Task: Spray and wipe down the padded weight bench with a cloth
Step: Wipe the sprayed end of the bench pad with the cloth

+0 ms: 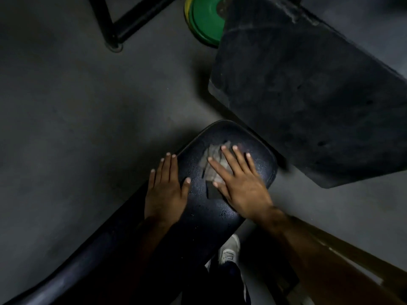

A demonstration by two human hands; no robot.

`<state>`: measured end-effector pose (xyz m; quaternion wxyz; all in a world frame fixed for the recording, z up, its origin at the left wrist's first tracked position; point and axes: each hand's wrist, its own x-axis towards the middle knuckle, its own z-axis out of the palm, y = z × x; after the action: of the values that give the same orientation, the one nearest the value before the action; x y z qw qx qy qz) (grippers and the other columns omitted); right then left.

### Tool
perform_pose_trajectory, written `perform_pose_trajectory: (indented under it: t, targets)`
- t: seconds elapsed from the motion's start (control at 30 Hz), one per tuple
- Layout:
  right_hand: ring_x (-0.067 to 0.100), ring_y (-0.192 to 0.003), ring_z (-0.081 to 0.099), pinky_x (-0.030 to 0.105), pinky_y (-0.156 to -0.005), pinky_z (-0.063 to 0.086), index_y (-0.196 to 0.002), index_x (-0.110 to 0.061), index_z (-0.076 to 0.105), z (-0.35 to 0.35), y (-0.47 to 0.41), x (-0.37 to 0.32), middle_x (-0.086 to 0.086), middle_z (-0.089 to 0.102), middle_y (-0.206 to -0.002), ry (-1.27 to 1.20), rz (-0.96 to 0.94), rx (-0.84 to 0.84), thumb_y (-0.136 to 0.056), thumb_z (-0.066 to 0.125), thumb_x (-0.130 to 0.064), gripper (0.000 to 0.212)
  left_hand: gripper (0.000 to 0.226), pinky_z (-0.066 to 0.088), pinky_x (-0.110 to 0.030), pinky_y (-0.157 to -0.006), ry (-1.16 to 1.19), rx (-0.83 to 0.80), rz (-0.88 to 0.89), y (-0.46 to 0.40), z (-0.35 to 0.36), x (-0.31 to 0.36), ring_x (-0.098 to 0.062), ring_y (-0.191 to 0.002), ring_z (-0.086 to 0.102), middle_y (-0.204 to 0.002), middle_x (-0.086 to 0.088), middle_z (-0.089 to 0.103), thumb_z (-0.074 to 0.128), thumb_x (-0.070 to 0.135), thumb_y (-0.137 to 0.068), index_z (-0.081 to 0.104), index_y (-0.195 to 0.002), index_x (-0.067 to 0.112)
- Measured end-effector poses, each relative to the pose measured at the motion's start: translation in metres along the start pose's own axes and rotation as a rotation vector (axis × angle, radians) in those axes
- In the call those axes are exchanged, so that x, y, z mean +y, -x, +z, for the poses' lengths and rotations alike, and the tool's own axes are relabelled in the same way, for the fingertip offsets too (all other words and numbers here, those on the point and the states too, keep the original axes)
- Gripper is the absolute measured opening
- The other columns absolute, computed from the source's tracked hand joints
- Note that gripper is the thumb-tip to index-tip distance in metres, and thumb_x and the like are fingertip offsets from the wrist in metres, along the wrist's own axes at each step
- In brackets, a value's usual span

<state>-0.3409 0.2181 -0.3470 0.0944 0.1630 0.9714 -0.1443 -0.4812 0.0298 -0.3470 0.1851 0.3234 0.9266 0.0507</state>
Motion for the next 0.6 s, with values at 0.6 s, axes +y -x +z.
perform_pose_trajectory:
  t: [0.6]
  targets:
    - [0.043,-0.160,0.016,0.064,-0.128,0.014,-0.161,-0.029,0.037,-0.001,-0.070,-0.057,0.017,0.028,-0.170,0.015,-0.059,0.069,-0.105,0.039,-0.054,0.061,0.081,0.012,-0.051,-0.125,-0.052,-0.050,-0.048,0.014,0.016,-0.004,-0.026,-0.159,0.014,-0.172,-0.011,0.012,0.027,0.054,-0.098,0.014,-0.163,0.009]
